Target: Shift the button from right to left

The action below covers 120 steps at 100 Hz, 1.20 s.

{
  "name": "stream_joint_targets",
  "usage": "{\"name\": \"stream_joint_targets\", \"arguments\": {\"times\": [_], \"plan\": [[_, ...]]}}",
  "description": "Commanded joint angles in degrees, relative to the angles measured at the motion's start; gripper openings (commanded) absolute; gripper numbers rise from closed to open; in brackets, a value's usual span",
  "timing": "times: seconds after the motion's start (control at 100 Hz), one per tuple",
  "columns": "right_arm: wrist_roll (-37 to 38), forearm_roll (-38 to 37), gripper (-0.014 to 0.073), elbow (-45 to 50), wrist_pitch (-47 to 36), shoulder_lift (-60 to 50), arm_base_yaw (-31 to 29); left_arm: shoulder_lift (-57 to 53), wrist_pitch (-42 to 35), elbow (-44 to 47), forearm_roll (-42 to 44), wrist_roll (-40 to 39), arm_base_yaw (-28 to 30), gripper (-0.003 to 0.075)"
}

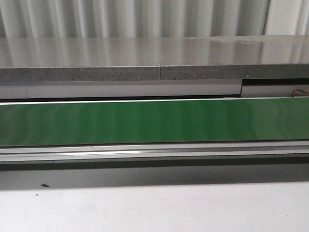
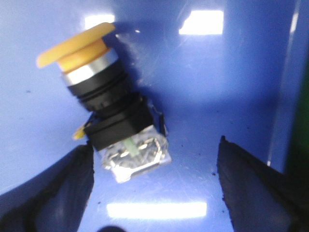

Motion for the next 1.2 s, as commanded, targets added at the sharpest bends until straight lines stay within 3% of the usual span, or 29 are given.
{"name": "stream_joint_targets", "arguments": {"times": [0.0,0.31,0.57,0.81,1.19], "plan": [[-0.3,-0.5,-0.0048,-1.4,-4.6,0.5,0.0,-6.4,-0.7,-1.3,-0.5,-0.8,-0.4,0.0512],[-0.3,-0.5,-0.0048,-1.4,-4.6,0.5,0.0,-20.0,-3.1,-1.3,-0.5,-3.7,-3.1,0.0493],[-0.3,-0.5,-0.0048,-1.4,-4.6,0.5,0.0,-30.3,-6.8,-0.5,-0.6,-12.1,-12.1,0.0323],[-0.3,-0.5,-0.0048,-1.4,-4.6,0.5,0.0,-38.0,-12.1,5.9,-0.6,-19.3,-19.9,0.0208],[-0.3,-0.5,-0.0048,-1.4,-4.6,0.5,0.0,-43.5,-15.8,18.1,-2.1,-21.9,-21.2,0.0174]]}}
